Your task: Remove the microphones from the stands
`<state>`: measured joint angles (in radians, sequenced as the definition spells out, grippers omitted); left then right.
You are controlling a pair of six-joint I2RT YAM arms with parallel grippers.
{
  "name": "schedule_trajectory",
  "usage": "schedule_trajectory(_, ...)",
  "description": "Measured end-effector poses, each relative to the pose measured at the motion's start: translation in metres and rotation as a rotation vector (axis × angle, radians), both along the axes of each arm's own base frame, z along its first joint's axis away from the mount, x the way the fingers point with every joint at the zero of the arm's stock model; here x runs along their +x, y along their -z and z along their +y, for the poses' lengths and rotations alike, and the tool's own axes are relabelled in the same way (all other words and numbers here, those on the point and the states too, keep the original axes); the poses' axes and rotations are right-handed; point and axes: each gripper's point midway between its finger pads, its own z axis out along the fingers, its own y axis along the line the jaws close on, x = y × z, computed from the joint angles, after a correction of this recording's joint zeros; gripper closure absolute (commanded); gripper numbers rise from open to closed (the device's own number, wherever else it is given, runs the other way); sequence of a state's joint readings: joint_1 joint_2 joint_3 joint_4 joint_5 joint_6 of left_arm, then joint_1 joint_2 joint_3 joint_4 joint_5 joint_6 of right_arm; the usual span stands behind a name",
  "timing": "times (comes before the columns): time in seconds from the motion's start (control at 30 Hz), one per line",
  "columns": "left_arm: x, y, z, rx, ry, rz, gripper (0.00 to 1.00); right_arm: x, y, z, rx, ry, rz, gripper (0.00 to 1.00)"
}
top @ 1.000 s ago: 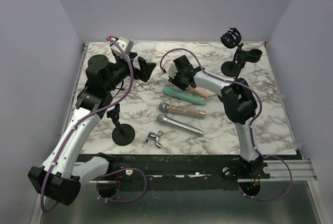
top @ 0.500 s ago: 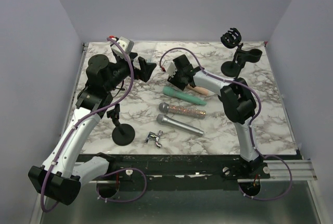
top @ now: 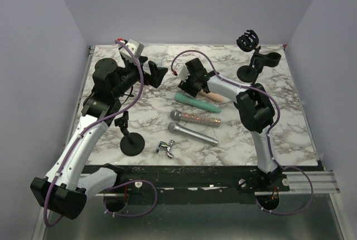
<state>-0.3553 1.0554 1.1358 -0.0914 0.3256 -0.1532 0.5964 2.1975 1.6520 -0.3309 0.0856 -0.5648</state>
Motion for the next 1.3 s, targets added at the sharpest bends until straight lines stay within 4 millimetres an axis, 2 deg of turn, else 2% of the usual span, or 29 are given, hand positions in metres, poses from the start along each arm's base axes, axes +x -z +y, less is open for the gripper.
schedule_trajectory(0.23, 0.000, 0.000, 0.000, 0.000, 0.000, 0.000, 0.01, 0.002, -0.007, 0.000, 0.020, 0.045, -0.002, 0.18)
schedule_trajectory(0.33, 0.000, 0.000, 0.000, 0.000, 0.000, 0.000, 0.01, 0.002, -0.020, -0.001, 0.041, 0.071, -0.014, 0.17)
schedule_trajectory(0.47, 0.000, 0.000, 0.000, 0.000, 0.000, 0.000, 0.01, 0.001, -0.062, -0.002, 0.103, 0.113, -0.063, 0.15)
schedule_trajectory(0.63, 0.000, 0.000, -0.001, -0.002, 0.005, 0.000, 0.01, -0.011, -0.142, -0.011, 0.236, 0.173, -0.165, 0.15)
schedule_trajectory(0.7, -0.001, -0.001, -0.002, -0.007, 0.009, -0.001, 0.01, -0.024, -0.171, -0.017, 0.309, 0.198, -0.202, 0.14)
schedule_trajectory(0.8, -0.001, 0.000, -0.003, -0.013, 0.018, 0.001, 0.01, -0.048, -0.198, -0.029, 0.404, 0.242, -0.221, 0.11)
schedule_trajectory(0.9, -0.002, 0.000, -0.005, -0.020, 0.027, 0.001, 0.01, -0.072, -0.207, -0.039, 0.488, 0.278, -0.213, 0.01)
schedule_trajectory(1.1, -0.006, 0.005, -0.010, -0.028, 0.043, 0.005, 0.01, -0.122, -0.214, -0.060, 0.621, 0.324, -0.179, 0.00)
schedule_trajectory(1.3, -0.026, 0.001, -0.021, -0.018, 0.079, -0.038, 0.01, -0.168, -0.241, -0.086, 0.784, 0.374, -0.206, 0.00)
